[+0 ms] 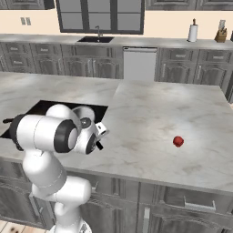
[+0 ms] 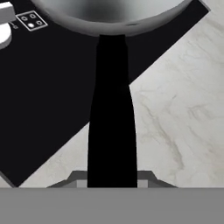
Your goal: Place both pans onto different burners. Then place the bell pepper and the shrimp on different pans.
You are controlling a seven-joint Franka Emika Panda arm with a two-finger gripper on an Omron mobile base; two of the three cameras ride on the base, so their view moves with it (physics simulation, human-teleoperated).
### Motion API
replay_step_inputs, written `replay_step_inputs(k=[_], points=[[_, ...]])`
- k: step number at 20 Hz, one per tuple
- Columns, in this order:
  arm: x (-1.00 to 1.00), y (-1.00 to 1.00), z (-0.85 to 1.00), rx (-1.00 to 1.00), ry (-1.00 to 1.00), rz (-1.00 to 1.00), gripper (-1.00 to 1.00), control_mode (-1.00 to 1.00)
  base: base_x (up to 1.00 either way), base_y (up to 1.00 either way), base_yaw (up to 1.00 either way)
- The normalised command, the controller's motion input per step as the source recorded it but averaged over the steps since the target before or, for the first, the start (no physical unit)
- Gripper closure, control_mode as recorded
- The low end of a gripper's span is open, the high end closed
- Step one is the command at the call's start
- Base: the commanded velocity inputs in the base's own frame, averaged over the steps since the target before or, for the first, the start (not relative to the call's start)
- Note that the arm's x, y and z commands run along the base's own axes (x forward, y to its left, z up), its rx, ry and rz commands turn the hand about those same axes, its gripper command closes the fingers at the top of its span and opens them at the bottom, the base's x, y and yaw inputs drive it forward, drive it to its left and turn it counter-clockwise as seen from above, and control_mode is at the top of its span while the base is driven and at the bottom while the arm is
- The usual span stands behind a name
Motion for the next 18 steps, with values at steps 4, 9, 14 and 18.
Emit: replay_step_inputs(k=[4,9,14,18], points=[[0.11,0.00,0.00,0.05,0.00,-0.04,1.00,-1.00,0.00,0.00,0.00],[0.03,0.01,0.00,0.06,0.00,0.00,1.00,-1.00,0.00,0.00,0.00],[0.00,0.00,0.00,0.05,0.00,0.08,1.00,-1.00,0.00,0.00,0.00],[0.00,0.00,0.00,0.03,0.00,0.08,1.00,-1.00,0.00,0.00,0.00]])
